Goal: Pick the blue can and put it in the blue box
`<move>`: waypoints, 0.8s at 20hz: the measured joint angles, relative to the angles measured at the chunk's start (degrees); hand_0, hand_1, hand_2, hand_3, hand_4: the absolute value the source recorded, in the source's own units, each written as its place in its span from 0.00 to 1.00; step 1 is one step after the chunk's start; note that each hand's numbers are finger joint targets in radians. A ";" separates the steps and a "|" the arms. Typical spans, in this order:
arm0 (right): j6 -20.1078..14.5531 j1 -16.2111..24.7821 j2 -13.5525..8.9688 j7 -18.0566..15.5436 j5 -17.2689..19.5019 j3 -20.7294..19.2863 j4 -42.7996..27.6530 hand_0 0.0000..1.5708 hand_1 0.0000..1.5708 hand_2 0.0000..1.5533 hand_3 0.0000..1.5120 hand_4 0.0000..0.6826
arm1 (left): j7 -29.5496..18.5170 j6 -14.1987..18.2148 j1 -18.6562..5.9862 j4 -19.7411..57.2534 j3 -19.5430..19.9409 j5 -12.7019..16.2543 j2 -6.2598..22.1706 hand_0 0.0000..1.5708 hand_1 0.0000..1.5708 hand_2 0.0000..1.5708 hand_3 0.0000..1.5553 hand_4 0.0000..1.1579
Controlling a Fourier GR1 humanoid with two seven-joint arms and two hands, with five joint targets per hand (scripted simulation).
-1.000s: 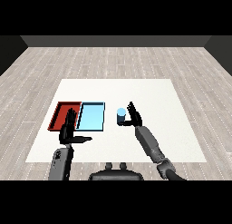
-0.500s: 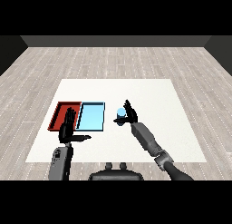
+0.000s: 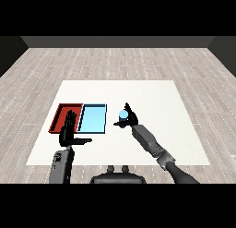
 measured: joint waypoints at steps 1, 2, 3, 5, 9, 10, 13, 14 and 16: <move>-0.37 -0.69 0.00 0.47 -0.86 0.59 0.09 0.00 0.00 0.00 0.00 0.00 | 0.66 0.00 -0.06 -0.57 0.15 0.18 0.22 0.00 0.00 0.00 0.00 0.00; 0.06 -1.22 0.00 -0.11 -1.64 1.05 1.40 0.00 0.00 0.00 0.00 0.00 | 0.47 0.16 0.27 -0.73 -0.15 -0.03 -0.09 0.00 0.00 0.00 0.00 0.00; -0.32 -1.36 -0.01 -0.14 -2.40 2.22 1.35 0.00 0.00 0.00 0.00 0.00 | 0.79 -0.21 0.68 -1.48 -0.04 0.41 0.12 0.00 0.00 0.00 0.00 0.00; -1.53 -2.59 0.00 0.70 -4.49 4.06 1.25 0.00 0.00 0.00 0.00 0.00 | 0.72 -0.50 0.99 -1.95 0.24 0.72 0.37 0.00 0.00 0.00 0.00 0.00; -1.50 -3.33 0.00 0.06 -7.47 6.73 2.67 0.00 0.00 0.00 0.00 0.00 | 1.18 -0.45 0.40 -2.03 0.82 1.27 0.52 0.00 0.00 0.00 0.00 0.00; -1.76 -3.87 0.00 0.49 -8.32 7.54 2.93 0.00 0.00 0.00 0.00 0.00 | 1.16 -0.18 0.71 -2.13 0.66 1.00 0.29 0.00 0.00 0.00 0.00 0.00; -6.16 -4.61 0.00 2.54 -10.61 9.20 1.73 0.89 0.89 0.91 0.89 0.63 | 1.38 -0.69 0.79 -2.09 1.41 1.81 0.79 0.00 0.00 0.00 0.00 0.00; -8.20 -4.90 -0.01 3.17 -10.80 9.86 2.09 1.00 1.00 1.00 1.00 0.79 | 1.61 -0.67 0.70 -2.32 1.78 1.89 1.14 0.00 0.00 0.00 0.00 0.00; -11.85 -5.47 -0.01 4.47 -9.54 12.01 3.51 0.99 0.99 0.99 0.99 0.79 | 1.88 -0.28 0.92 -2.92 1.47 1.63 0.81 0.00 0.00 0.00 0.00 0.00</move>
